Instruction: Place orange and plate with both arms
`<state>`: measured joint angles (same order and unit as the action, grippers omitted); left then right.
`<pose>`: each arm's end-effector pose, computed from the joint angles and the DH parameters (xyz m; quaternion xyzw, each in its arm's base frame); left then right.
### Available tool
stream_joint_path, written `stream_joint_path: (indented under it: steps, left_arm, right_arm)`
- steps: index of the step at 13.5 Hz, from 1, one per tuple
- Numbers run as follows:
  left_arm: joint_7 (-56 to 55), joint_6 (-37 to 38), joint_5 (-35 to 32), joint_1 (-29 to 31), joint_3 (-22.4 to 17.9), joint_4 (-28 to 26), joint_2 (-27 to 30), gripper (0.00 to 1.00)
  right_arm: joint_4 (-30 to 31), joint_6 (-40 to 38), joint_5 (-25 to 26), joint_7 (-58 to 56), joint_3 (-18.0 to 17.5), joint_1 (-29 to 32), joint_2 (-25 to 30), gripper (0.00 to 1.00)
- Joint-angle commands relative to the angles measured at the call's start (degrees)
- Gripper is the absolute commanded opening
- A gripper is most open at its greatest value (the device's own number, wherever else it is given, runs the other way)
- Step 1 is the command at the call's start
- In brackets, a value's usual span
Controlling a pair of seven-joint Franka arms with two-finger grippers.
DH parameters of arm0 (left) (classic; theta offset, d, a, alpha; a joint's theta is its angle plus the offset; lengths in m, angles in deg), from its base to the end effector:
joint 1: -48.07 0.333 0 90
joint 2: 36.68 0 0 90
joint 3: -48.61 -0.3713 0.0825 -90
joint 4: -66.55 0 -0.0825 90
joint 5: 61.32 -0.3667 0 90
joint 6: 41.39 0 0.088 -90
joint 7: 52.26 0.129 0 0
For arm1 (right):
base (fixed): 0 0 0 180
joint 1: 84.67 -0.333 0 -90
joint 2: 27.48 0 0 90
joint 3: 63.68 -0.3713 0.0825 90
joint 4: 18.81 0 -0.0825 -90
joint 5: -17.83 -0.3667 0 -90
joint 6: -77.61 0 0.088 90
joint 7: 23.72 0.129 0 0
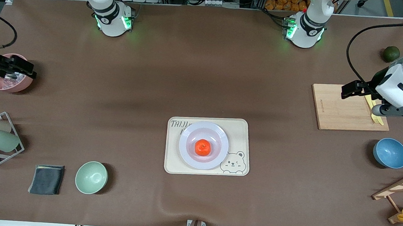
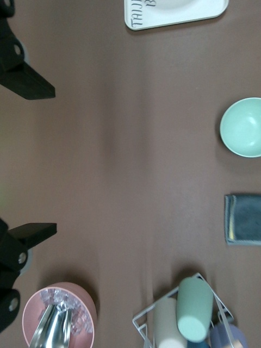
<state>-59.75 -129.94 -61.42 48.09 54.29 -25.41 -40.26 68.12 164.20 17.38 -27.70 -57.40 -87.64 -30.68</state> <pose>0.5476 -0.0522 0.6065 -0.9980 -0.0158 0.0607 0.0048 0.5490 -0.0287 0.6468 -0.9995 -0.0059 0.0306 0.0028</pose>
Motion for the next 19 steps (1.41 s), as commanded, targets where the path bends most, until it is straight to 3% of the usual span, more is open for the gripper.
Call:
stream_joint_path:
  steps: [1,7,13,19]
  left_arm:
    - [-0.33,-0.57,1.06,-0.01,0.03,-0.15,-0.12,1.0]
    - [-0.16,-0.31,0.01,-0.54,0.12,1.43,0.67,1.0]
    - [-0.33,0.74,0.19,0.6,0.03,1.43,5.24,1.0]
    - [0.81,0.83,0.01,0.69,0.03,3.89,4.89,1.0]
  right_arm:
    - [0.52,-0.72,1.6,3.7,-1.09,-0.02,2.06,1.0]
    - [0.53,-0.55,1.68,3.89,-1.09,-0.37,3.02,1.0]
    - [0.53,0.07,1.6,3.89,-1.18,-0.46,3.46,1.0]
    - [0.53,-0.46,1.6,3.89,-1.18,-0.37,3.73,1.0]
